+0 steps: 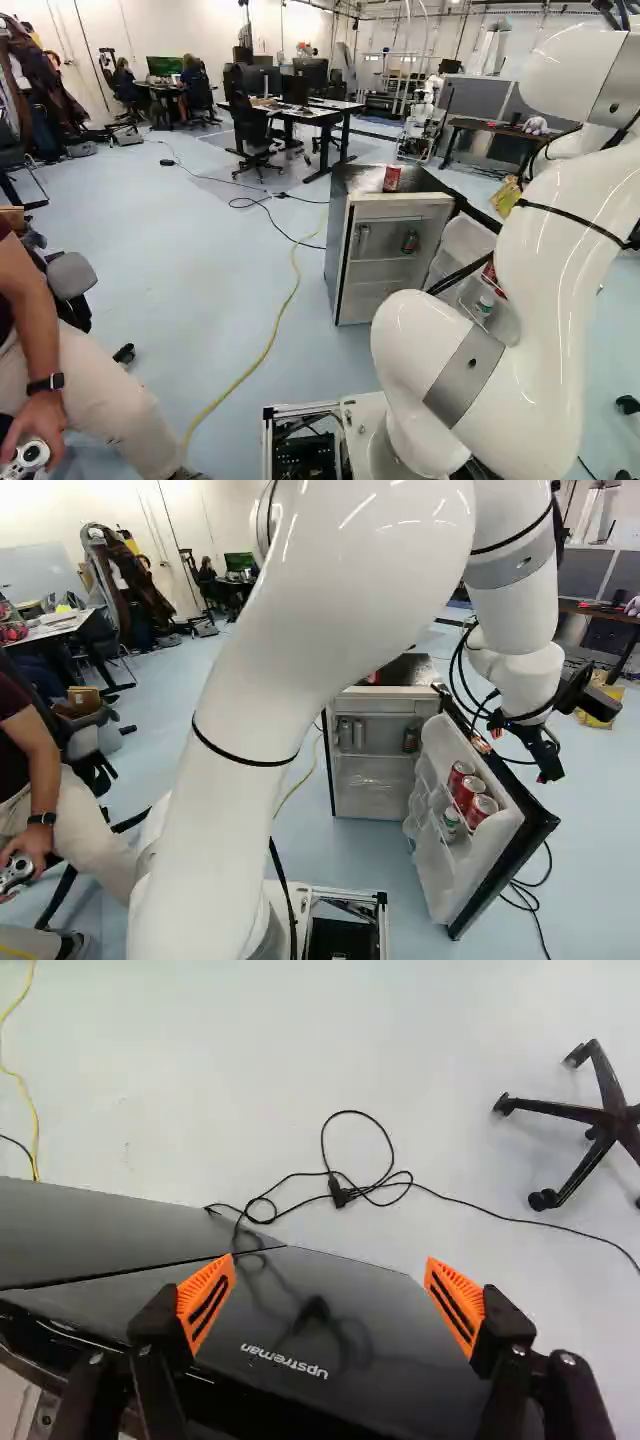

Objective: Grab a drink from the fridge

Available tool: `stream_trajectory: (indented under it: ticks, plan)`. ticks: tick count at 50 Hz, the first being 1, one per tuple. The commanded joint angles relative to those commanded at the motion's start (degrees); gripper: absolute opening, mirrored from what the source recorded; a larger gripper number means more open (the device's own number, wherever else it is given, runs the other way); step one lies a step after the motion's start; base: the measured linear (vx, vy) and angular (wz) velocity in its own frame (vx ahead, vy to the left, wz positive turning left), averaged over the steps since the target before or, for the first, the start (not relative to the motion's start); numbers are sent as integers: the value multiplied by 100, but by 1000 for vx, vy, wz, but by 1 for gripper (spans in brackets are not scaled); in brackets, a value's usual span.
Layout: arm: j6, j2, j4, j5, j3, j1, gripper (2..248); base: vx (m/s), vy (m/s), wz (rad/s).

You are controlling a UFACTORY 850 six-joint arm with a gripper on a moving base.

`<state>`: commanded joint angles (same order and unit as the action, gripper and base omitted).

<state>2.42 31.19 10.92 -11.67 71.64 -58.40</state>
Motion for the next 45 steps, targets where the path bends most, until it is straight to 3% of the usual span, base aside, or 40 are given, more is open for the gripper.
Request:
stream_trajectory:
  ticks: [45]
  plan:
    - [0, -678, 0, 0, -924, 22, 247, 0, 0, 0]
